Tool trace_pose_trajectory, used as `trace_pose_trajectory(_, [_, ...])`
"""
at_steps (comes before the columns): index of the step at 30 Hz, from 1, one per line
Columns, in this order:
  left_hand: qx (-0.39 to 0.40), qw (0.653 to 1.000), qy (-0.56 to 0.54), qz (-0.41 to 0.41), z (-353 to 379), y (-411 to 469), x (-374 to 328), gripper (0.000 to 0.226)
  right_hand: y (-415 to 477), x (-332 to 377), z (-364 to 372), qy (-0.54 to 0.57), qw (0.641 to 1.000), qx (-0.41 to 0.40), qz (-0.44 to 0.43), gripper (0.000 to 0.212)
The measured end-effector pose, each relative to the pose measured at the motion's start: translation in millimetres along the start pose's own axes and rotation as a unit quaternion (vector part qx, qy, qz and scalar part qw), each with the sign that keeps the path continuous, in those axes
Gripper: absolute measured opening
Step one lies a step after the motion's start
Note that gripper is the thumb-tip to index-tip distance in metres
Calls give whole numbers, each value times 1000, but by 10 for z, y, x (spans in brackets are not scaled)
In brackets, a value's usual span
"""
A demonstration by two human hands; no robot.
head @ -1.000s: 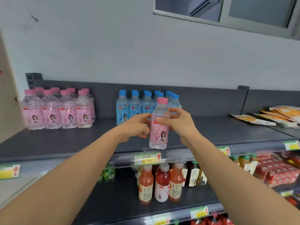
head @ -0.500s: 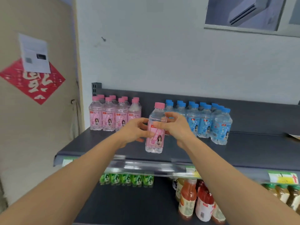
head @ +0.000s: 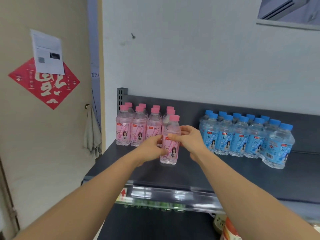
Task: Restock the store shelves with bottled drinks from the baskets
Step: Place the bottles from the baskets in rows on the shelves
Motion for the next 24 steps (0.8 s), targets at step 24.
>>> trace_pose_trajectory(24, [18, 999, 10, -34, 4, 235, 58, 90, 278, -71, 154, -130, 989, -73, -19, 57])
Point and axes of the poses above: each hand's wrist, its own y-axis towards the middle knuckle, its own z-axis out of the palm, x = y × z, the point moved 4 cm from there along y, towards the middle knuckle, and after that the axes turned 8 degrees about -y, right-handed, at the moved point
